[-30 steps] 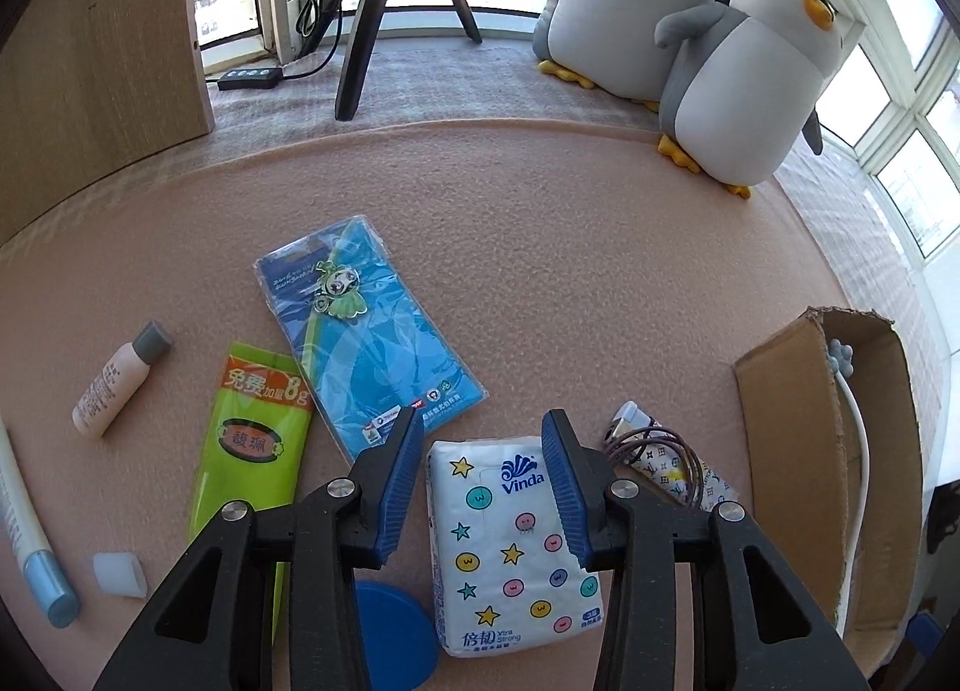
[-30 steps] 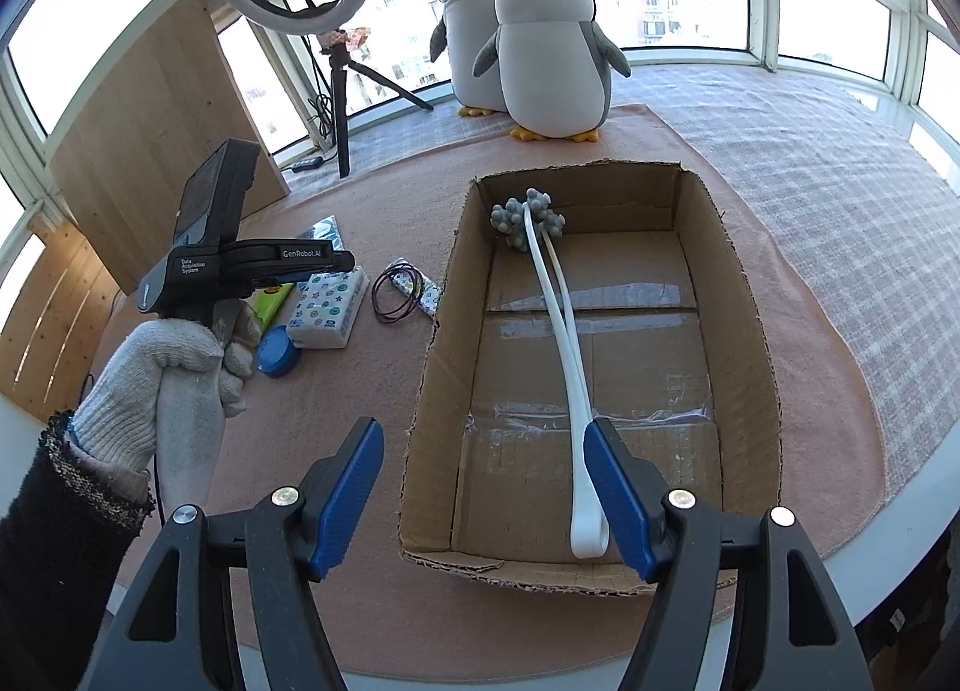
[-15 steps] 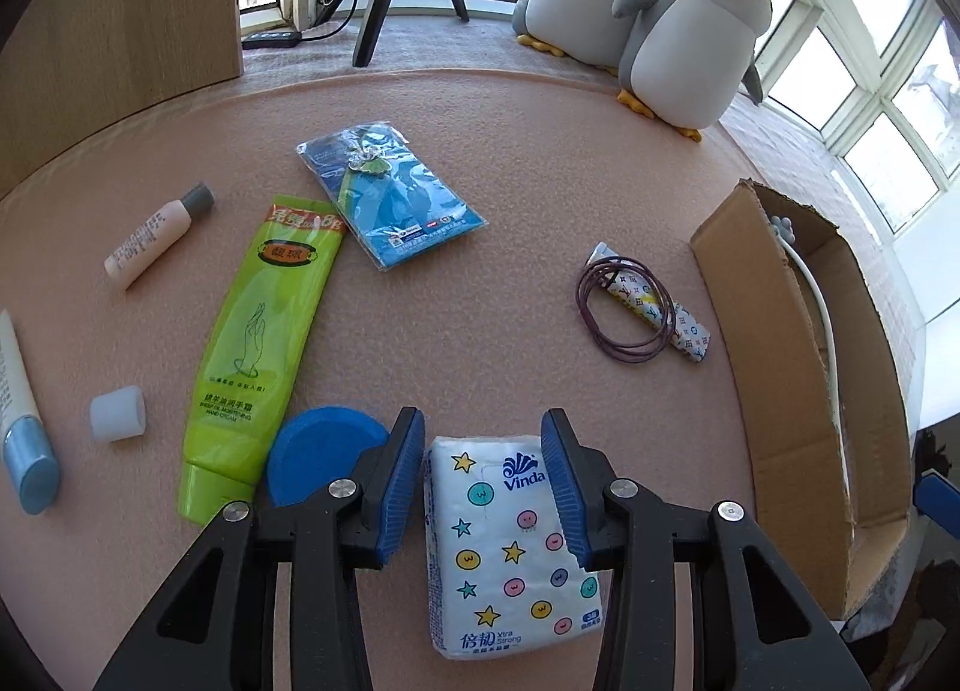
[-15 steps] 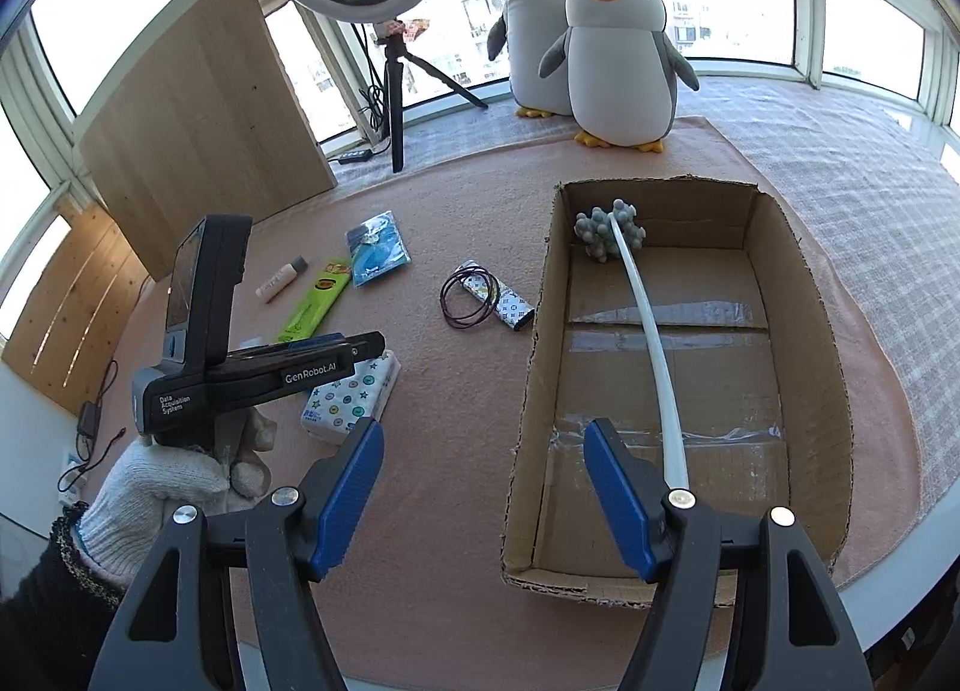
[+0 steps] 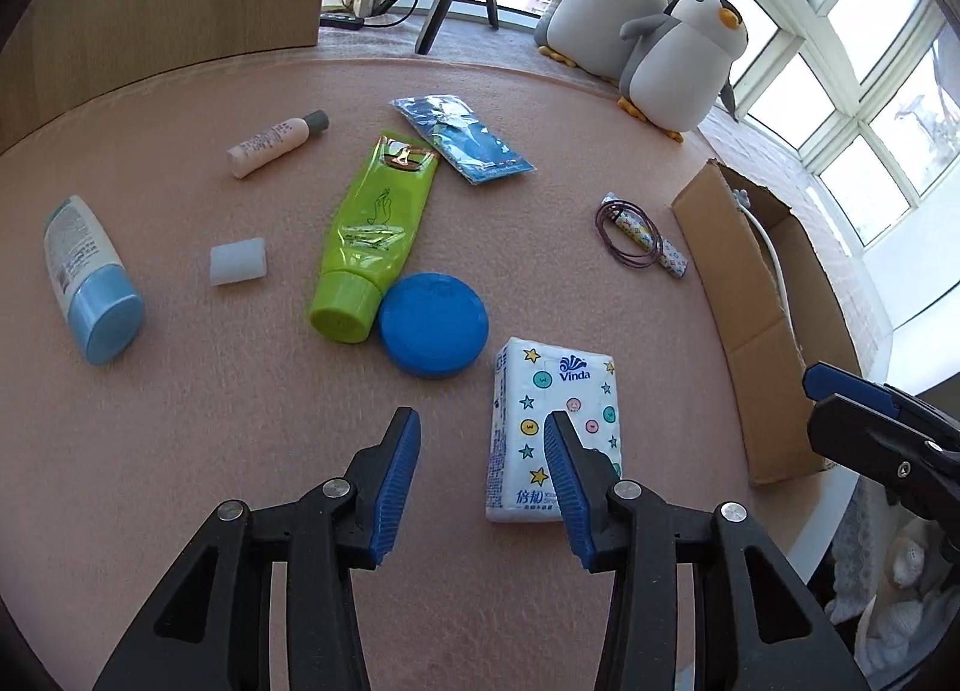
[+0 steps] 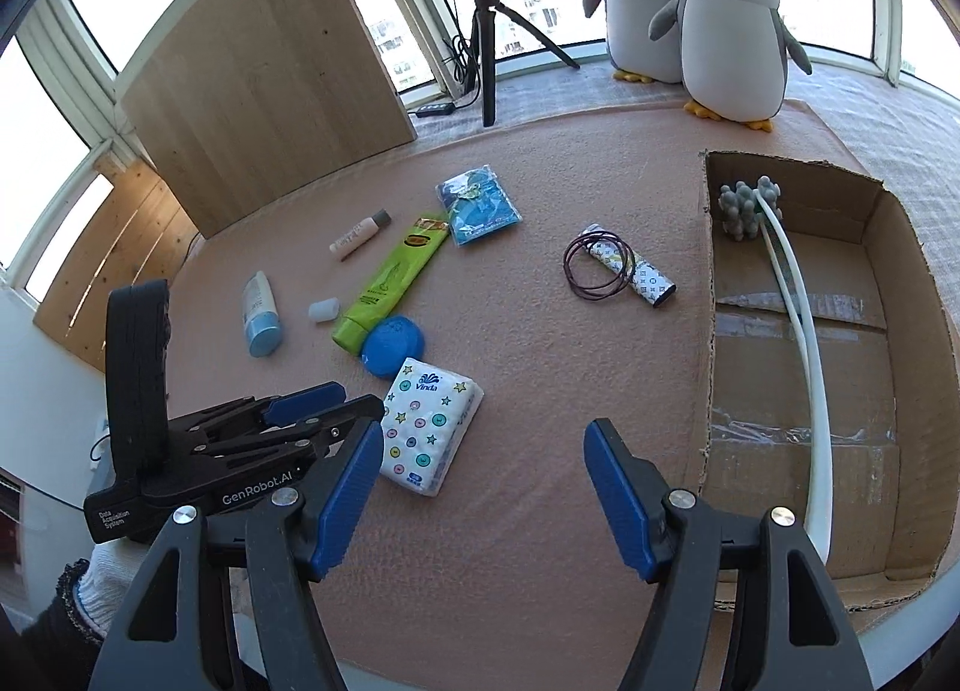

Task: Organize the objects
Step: 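Move the right tool back toward the Vinda tissue pack, then close the right tool on the Vinda tissue pack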

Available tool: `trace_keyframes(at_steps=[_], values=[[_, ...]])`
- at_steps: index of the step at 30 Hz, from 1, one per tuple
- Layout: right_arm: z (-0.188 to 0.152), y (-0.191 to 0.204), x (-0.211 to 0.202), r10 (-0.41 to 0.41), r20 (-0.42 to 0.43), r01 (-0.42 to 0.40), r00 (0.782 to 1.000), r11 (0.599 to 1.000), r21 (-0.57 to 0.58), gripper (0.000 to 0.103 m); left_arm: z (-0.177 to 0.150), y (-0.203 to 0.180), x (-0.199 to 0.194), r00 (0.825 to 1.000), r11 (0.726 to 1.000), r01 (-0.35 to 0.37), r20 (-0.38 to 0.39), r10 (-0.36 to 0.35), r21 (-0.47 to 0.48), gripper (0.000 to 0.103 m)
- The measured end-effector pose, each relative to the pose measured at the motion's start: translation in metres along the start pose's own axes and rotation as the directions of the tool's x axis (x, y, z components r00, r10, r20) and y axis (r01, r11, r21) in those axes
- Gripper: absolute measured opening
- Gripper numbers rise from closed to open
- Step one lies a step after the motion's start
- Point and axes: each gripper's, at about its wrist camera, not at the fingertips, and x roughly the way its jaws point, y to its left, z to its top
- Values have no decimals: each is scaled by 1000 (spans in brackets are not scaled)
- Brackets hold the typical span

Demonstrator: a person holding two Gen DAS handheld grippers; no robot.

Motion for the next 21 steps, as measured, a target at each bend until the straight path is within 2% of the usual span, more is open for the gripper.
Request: trace_keyframes(at_steps=[6,11,16,19,21], values=[[2,10,28,70,-81,-68,994,997,35,66,-11,4,-2,997,997,70,-35,-69,33,47],[5,8,48,93,-116,-83,989,993,86,66,-11,0,4,992,993,117,-57,-115,36,46],[7,6,65,119,-152,-101,981,987,122,66,-11,-4,8,989,990,134,-71,-132,36,45],[7,3,74,138,-170,-113,976,982,150,59,-10,-4,11,987,989,142,-77,-139,33,45],[6,0,81,151,-186,-119,971,978,171,48,-9,-5,13,986,989,148,-80,-145,28,45]])
